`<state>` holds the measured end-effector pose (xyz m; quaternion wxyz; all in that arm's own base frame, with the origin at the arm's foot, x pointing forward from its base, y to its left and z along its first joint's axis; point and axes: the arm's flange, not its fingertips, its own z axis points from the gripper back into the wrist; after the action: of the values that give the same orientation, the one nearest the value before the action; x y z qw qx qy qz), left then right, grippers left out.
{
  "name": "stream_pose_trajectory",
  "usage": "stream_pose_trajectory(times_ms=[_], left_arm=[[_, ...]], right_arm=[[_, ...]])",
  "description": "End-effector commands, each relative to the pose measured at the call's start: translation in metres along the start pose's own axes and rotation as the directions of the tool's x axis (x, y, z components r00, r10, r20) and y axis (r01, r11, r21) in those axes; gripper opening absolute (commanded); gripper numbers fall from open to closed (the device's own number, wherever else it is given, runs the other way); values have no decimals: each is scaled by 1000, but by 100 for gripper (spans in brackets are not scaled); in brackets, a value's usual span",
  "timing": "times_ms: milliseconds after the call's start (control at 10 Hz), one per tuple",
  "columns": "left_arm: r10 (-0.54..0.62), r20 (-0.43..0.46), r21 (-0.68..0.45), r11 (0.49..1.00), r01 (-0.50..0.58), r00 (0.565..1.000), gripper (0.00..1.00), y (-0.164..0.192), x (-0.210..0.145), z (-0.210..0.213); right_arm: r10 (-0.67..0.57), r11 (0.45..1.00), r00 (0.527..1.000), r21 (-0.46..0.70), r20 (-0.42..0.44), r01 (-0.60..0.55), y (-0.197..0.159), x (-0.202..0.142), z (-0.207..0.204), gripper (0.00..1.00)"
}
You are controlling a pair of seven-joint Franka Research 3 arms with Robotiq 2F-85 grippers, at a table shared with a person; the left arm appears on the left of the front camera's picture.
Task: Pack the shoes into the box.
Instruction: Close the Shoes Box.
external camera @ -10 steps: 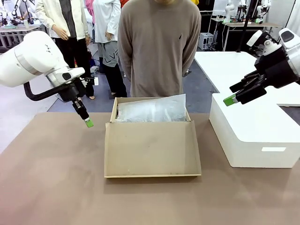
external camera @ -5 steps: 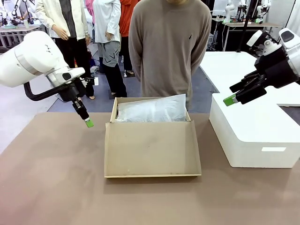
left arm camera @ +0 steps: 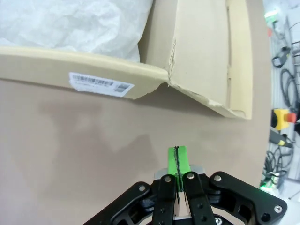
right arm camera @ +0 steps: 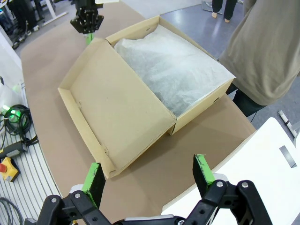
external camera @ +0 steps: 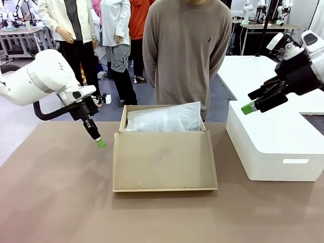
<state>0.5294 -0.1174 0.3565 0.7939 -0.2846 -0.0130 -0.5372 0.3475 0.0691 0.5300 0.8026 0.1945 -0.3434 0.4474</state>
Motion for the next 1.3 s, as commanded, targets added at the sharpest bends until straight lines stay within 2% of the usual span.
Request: stream_pose_trajectory(times_ms=[0,700,1200], left_arm=[[-18,77,-32,999,21,997,0,1,-7,-14],[52,158,-116,993,-34,986,0,15,-14,-60],[49,184,-194,981,-12,982,0,18,-13,-74]], right_arm=[[17,1000,1000,17,23,-17,-3,0,-1,100],[17,1000,1000,17,23,-17,-3,0,-1,100],[17,1000,1000,17,23,-17,-3,0,-1,100]])
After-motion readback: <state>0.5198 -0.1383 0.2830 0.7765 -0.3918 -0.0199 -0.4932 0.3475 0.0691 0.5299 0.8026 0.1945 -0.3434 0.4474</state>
